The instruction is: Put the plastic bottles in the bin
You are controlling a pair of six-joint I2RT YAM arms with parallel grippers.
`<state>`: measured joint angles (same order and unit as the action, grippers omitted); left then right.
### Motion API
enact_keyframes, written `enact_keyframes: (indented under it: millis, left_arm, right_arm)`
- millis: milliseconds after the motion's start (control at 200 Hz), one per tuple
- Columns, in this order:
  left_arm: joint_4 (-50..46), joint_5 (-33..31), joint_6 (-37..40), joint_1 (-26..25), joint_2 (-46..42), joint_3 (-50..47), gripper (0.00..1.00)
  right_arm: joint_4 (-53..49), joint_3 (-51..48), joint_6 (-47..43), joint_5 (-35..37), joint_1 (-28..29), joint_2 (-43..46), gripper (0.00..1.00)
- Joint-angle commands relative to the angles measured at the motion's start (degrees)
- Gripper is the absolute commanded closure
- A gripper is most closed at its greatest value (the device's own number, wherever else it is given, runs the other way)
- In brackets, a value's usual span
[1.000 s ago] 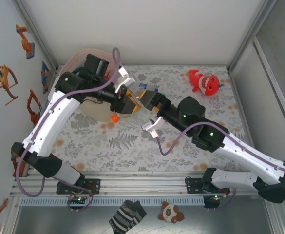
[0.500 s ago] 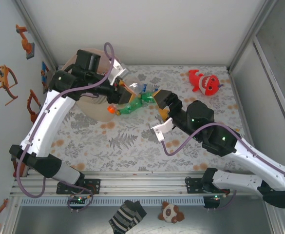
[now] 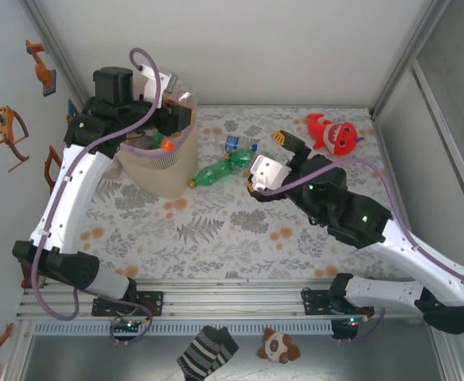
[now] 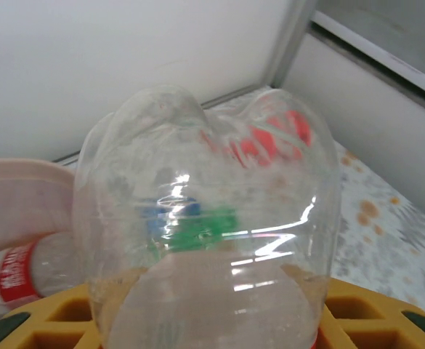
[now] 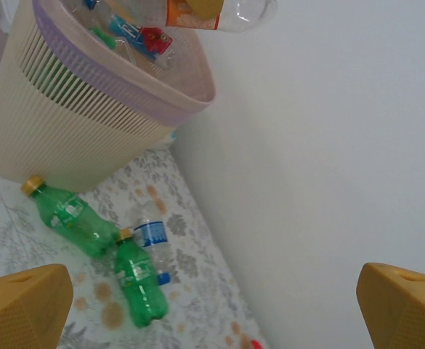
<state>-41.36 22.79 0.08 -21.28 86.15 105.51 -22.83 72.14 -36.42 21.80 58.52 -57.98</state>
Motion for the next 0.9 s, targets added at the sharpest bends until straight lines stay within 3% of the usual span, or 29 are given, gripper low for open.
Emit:
enact_keyframes:
  millis: [0,135,195,310,411,541,891]
  left_arm:
    - [6.3,-8.1,-8.6,2.2,2.7,1.4,0.54]
    - [16.5,-9.1,-19.6,5.4,3.9,-3.0,0.55]
    - [20.0,-9.9,-23.9,6.5,4.7,-4.6,0.60]
    - [23.5,-18.4,-30.6,6.7,6.7,-5.5,0.61]
    - [18.9,-28.9,-39.6,6.6,9.9,-2.2,0.64]
    - [13.7,-30.9,-43.7,6.0,15.0,3.5,0.66]
    - [9.3,-40.7,-52.3,0.6,21.3,5.2,0.63]
  right_arm:
    - [0.8,0.4,11.1,1.4,-0.3,0.4,0.01]
    - [1.2,0.1,12.2,1.1,-0.3,0.5,0.01]
    - [1.2,0.1,12.4,1.2,-0.3,0.4,0.01]
    - [1.2,-0.2,13.0,1.1,-0.3,0.4,0.01]
    - [1.2,-0.5,13.4,0.5,-0.3,0.4,0.02]
    - [1.3,-0.8,13.6,0.0,-0.3,0.1,0.02]
    - [0.9,-0.9,14.5,-1.4,-0.3,-0.2,0.02]
